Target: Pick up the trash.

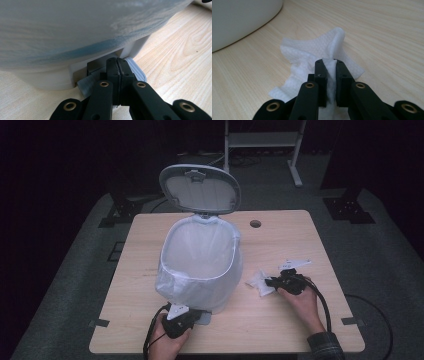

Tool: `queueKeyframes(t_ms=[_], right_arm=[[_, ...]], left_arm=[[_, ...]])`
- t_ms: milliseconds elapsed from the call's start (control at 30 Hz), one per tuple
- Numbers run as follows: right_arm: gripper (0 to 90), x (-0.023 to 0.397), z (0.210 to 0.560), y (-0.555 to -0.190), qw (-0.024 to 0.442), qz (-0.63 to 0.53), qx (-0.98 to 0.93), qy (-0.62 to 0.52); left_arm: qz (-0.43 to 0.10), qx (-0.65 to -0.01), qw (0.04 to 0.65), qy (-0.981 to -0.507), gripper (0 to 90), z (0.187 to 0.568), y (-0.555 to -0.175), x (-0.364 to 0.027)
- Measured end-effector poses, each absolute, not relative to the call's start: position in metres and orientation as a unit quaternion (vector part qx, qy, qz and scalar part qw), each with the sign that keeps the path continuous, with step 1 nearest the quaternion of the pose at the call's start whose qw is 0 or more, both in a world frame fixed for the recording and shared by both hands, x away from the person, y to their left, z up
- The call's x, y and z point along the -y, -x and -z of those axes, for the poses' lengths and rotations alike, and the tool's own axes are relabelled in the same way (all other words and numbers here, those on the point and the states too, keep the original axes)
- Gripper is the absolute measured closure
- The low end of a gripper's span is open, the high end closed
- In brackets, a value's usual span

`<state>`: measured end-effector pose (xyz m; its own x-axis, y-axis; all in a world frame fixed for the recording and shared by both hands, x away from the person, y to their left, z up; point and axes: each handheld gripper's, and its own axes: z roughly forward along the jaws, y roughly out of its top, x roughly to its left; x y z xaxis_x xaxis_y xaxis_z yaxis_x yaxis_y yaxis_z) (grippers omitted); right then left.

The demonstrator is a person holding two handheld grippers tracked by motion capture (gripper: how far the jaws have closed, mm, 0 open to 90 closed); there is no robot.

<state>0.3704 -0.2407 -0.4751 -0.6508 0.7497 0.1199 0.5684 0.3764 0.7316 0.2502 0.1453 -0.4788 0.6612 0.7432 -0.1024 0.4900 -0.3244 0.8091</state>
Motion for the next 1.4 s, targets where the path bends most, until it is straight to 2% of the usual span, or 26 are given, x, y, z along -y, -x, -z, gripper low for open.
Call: queueKeyframes(t_ms=[1400], right_arm=[[81.5,0.253,0.443,-0.357,0.103,-0.438,-0.809,-0.378]], left_arm=[[-0.147,-0.383,0.435,-0.801,89.7,0.479,-0.25,-0.145]])
